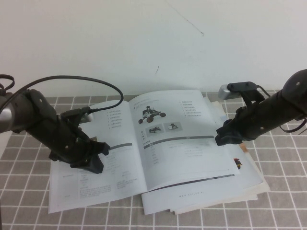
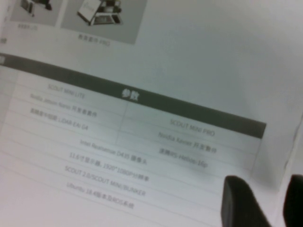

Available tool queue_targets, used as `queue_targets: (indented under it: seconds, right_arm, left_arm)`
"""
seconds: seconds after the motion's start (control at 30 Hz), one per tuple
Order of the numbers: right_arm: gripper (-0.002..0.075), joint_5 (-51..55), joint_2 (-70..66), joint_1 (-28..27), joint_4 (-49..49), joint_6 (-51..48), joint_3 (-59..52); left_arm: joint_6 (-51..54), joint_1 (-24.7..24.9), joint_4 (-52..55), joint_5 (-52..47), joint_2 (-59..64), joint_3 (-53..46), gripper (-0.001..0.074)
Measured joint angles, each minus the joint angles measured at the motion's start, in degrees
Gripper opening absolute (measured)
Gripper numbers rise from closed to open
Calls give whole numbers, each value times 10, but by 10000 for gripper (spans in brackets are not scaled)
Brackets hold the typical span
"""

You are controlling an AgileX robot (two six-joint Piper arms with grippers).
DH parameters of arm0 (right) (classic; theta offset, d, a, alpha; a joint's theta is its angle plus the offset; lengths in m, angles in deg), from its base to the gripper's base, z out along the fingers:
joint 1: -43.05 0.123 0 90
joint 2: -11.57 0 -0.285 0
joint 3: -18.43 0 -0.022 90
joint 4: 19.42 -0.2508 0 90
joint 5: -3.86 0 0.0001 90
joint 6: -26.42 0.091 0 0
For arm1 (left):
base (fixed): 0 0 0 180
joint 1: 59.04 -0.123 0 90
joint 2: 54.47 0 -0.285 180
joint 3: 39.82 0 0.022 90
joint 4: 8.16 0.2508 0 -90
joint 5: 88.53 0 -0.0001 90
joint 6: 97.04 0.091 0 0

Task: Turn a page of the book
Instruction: Open the closed book

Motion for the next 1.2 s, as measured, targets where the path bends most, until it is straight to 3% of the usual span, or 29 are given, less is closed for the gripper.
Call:
queue_targets:
  seconds: [0.67, 1.2]
  right_arm:
    - [213, 2, -23, 0, -7, 5, 2]
    - [213, 18, 0, -1, -111, -77, 2]
  left_arm:
    - [1, 0, 0, -1, 0, 0, -4]
    - [6, 0, 0, -1, 0, 0, -4]
